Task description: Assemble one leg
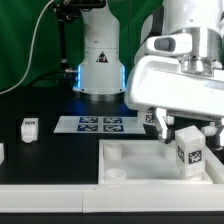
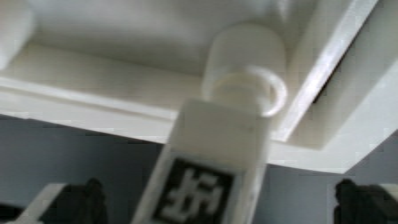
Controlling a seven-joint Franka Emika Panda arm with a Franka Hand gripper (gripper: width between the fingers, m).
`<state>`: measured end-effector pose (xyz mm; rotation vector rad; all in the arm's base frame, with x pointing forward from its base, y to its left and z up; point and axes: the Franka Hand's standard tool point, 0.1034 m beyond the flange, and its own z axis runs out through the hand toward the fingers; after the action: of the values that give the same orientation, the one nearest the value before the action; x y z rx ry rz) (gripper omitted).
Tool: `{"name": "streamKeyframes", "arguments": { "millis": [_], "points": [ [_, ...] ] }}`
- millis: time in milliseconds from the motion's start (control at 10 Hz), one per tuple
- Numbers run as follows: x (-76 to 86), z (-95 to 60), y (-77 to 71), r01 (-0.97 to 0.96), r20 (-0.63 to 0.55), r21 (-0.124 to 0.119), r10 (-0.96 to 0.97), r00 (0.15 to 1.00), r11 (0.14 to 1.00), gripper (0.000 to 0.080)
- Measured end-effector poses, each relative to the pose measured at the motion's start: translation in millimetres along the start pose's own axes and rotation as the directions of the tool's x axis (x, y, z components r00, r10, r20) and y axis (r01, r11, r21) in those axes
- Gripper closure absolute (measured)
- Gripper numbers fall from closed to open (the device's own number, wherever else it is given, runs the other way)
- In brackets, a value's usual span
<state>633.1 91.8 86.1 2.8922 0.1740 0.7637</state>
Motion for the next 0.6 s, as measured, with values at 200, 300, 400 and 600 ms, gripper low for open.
{"name": "streamKeyframes", "arguments": {
  "millis": [200,300,400,600],
  "points": [
    [8.6,-4.1,2.7,-0.021,0.088,0.008,0.020,0.996,1.000,0.0151],
    [10.6,-4.9,-0.5,-0.034,0.213,0.015,0.030,0.976,0.999,0.0151],
    [15.3,-6.2,-2.7,-0.053,0.307,0.016,0.045,0.950,0.998,0.0151],
    [24.2,-5.1,2.0,-0.070,0.425,0.004,0.062,0.903,0.998,0.0151]
  ]
}}
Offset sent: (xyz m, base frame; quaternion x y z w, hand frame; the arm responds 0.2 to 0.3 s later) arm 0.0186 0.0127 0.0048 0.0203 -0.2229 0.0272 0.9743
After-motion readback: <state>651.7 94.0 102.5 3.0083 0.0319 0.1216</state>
